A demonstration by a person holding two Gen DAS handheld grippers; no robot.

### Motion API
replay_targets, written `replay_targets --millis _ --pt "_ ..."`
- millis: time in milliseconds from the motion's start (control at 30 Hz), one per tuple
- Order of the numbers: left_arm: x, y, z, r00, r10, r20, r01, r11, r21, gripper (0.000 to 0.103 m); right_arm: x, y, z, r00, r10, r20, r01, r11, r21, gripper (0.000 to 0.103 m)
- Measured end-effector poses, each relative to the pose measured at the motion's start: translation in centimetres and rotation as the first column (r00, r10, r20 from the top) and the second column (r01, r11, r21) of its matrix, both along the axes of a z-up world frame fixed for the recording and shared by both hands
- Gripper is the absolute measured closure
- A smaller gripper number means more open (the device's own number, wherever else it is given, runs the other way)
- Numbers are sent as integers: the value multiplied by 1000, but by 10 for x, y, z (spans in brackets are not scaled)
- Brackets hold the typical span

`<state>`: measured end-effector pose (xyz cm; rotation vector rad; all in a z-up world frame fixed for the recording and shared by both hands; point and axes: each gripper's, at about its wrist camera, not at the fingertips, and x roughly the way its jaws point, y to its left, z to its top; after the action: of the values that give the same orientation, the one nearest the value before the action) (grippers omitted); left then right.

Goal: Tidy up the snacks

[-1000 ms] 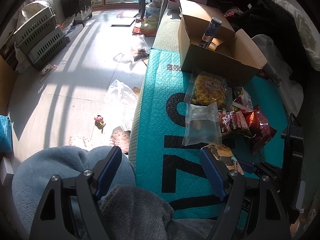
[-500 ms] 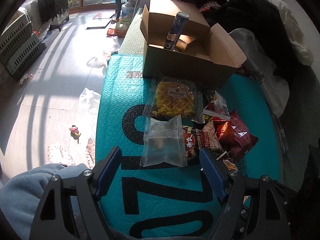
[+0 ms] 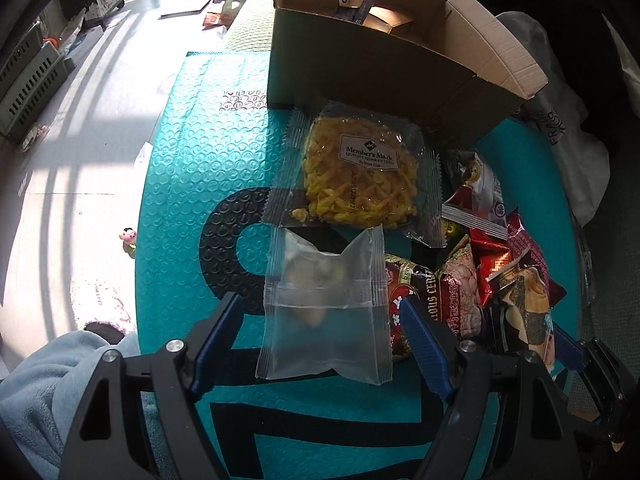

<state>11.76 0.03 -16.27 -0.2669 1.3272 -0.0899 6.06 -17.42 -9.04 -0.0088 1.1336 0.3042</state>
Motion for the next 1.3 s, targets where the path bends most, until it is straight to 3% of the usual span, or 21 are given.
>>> replay_targets --millis 200,500,567,600,700,767,1300 --pt "8 1 -22 999 28 -44 -28 1000 -5 23 11 -2 -5 1000 -4 -4 4 1000 -3 54" --pt "6 -27 -27 998 -62 -23 65 986 154 23 15 -2 -9 1000 7 -9 -7 1000 16 54" --pt "2 -23 -25 1000 -31 -1 31 988 149 31 15 -2 -9 1000 11 -9 -11 1000 21 54" --pt "-1 -20 -25 1000 -19 4 18 986 164 44 14 -3 -9 1000 10 -10 -10 1000 26 54" --pt "-2 -10 -20 1000 -2 3 1 992 123 61 12 -4 -9 1000 7 -12 -7 999 34 54" --pt "-3 -7 -19 1000 -7 -4 7 997 82 66 11 -5 -9 1000 6 -15 -6 999 43 54" --pt "-40 -12 47 996 -20 91 16 999 48 68 -15 -7 9 1000 29 4 -29 993 116 54"
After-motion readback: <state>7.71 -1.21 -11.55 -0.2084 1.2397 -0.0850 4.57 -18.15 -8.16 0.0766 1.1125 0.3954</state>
